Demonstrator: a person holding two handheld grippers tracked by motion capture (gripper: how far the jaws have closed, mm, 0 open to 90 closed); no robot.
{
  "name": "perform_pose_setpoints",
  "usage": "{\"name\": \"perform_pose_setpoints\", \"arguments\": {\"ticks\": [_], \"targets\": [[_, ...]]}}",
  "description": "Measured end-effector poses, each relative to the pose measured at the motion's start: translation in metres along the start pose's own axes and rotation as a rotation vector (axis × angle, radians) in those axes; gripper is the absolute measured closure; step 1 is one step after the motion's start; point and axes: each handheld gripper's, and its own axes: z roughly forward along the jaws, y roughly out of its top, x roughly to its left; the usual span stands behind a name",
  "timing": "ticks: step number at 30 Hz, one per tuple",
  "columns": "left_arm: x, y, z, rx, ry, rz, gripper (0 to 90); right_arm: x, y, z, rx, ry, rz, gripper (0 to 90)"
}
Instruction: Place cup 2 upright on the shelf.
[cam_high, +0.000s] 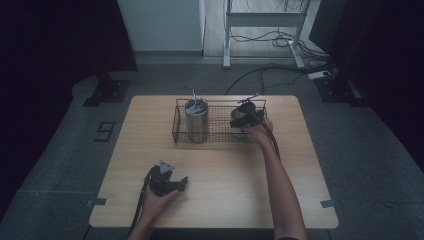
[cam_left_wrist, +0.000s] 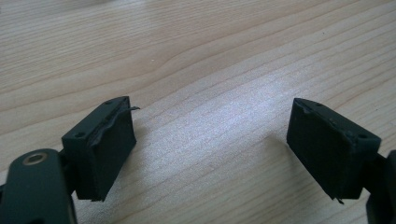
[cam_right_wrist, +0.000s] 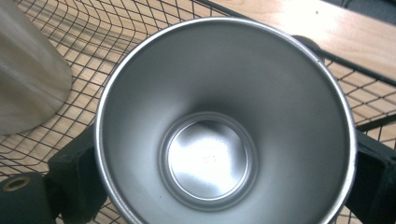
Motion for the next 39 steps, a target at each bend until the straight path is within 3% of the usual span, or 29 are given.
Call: {"name": "perform_pose_setpoints", "arguments": {"ticks": [6, 14, 25, 39], "targets": [[0.0, 0.0, 0.0, 0.002, 0.003, 0.003, 15.2, -0.001, -0.003, -0.001, 0.043, -0.015, -0.006, 0.0], [0.0, 0.0, 0.0, 0.002, 0.003, 0.004, 15.2, -0.001, -0.005, -0.018, -0.11, -0.008, 0.046, 0.0], [-0.001, 0.0, 0.0, 0.004, 0.006, 0.007, 15.2, -0.002, -0.011, -0.049, -0.219, 0.023, 0.067, 0.0], [-0.002, 0.0, 0.001, 0.01, 0.019, 0.017, 15.1, -0.007, -0.056, -0.087, -0.301, 0.067, 0.064, 4.4]]}}
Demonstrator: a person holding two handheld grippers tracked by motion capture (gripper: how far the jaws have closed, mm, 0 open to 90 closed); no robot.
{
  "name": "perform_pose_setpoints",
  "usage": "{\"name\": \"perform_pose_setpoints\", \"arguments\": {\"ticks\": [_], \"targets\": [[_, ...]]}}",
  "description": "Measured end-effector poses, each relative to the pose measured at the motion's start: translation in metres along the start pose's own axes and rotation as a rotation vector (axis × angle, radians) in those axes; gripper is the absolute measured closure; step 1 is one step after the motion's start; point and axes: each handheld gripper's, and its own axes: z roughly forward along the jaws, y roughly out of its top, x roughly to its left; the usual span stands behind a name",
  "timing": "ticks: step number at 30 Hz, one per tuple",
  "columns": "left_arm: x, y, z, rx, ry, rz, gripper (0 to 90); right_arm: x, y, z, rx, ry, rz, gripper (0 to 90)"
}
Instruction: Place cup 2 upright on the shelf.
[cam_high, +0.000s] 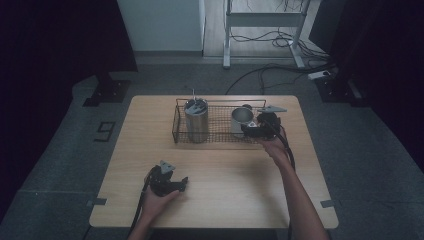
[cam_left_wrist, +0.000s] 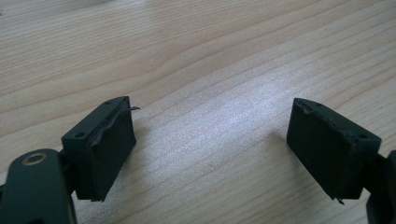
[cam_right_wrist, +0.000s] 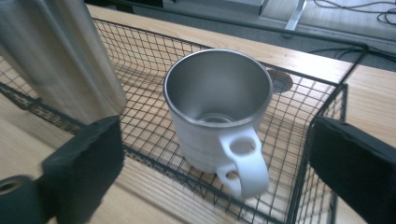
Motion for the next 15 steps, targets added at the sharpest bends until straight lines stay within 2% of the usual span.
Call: {"name": "perform_pose_setpoints", "arguments": {"ticks": [15], "targets": [[-0.001, 0.0, 0.0, 0.004, 0.004, 0.006, 15.2, -0.004, -0.041, -0.037, -0.041, 0.052, 0.008, 11.6]]}}
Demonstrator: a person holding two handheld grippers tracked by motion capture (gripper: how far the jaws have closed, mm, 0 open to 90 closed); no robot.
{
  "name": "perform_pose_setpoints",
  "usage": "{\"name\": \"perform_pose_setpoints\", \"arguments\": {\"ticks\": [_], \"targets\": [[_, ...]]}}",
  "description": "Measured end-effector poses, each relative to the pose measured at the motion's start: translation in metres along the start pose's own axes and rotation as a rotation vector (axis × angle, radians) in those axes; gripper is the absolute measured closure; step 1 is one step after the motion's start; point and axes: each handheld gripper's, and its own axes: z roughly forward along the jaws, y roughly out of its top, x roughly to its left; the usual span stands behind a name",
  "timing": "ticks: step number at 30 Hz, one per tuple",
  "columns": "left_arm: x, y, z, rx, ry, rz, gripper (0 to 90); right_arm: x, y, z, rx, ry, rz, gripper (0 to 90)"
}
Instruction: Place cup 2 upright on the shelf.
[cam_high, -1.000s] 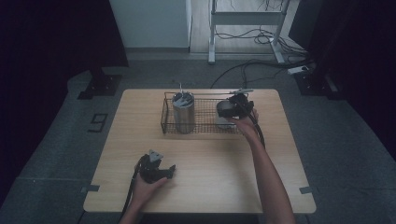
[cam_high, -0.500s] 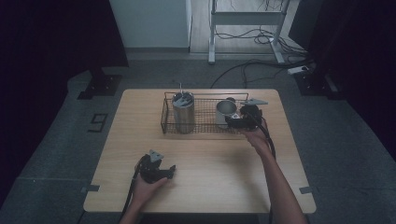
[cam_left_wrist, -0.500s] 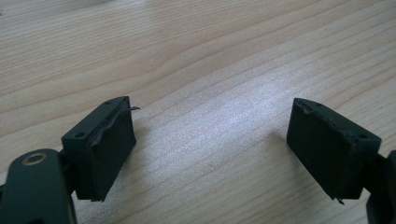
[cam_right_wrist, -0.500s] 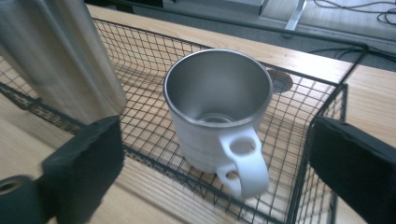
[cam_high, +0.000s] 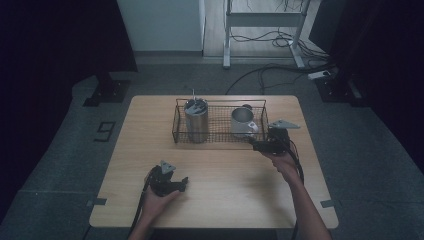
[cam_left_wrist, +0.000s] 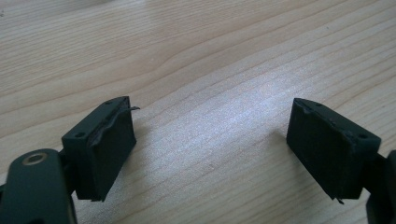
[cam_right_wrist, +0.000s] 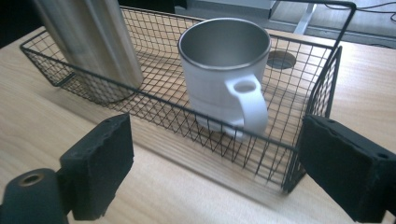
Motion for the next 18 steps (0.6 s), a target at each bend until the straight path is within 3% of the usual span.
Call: {"name": "perform_pose_setpoints", "arguments": {"ticks": [7, 18], "targets": [[0.0, 0.0, 0.0, -0.001, 0.001, 0.0, 15.2, 0.0, -0.024, -0.015, -0.011, 0.01, 0.016, 13.0], [0.0, 0.0, 0.0, -0.002, 0.001, 0.0, 15.3, -0.002, -0.069, -0.026, 0.016, 0.017, 0.046, 13.5]]}}
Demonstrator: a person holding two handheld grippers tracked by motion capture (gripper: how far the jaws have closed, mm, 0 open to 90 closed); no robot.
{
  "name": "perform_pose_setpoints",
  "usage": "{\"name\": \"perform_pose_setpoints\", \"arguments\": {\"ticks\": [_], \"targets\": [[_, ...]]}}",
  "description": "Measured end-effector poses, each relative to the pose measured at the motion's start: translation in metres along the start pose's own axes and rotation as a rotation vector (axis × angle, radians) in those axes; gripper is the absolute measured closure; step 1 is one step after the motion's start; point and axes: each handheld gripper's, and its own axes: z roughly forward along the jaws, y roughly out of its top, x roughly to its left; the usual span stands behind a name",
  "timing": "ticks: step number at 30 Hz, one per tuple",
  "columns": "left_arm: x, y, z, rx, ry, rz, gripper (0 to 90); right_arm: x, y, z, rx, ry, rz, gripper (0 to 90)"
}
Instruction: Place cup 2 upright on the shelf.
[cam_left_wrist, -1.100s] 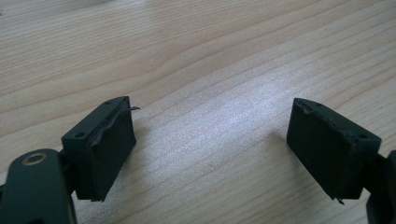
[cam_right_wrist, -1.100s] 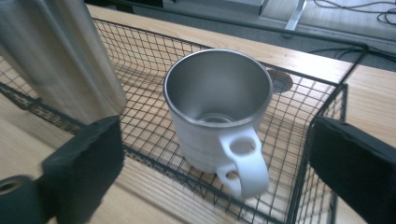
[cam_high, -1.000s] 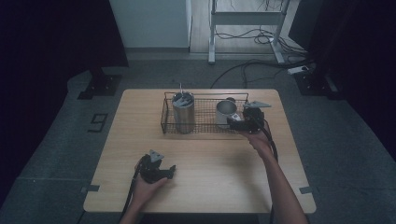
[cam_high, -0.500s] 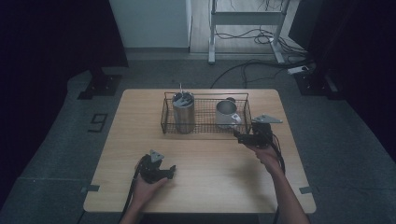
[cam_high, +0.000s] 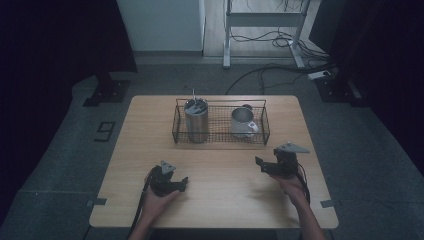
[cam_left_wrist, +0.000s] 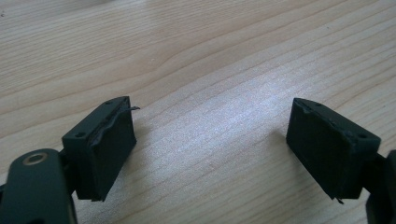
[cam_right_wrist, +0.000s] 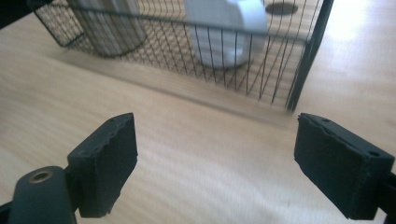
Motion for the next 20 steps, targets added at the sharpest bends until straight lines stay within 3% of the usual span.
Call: {"name": "perform_pose_setpoints", "arguments": {"ticks": [11, 13, 20], "targets": [[0.0, 0.0, 0.0, 0.0, 0.001, 0.0, 15.5, -0.004, -0.041, 0.0, 0.069, -0.017, -0.005, 13.7], [0.0, 0.0, 0.0, 0.0, 0.001, -0.001, 15.5, -0.003, -0.046, 0.003, 0.106, -0.031, -0.025, 13.4], [0.0, 0.0, 0.0, 0.0, 0.001, 0.0, 15.5, -0.003, -0.054, 0.009, 0.135, -0.038, -0.036, 13.6]]}}
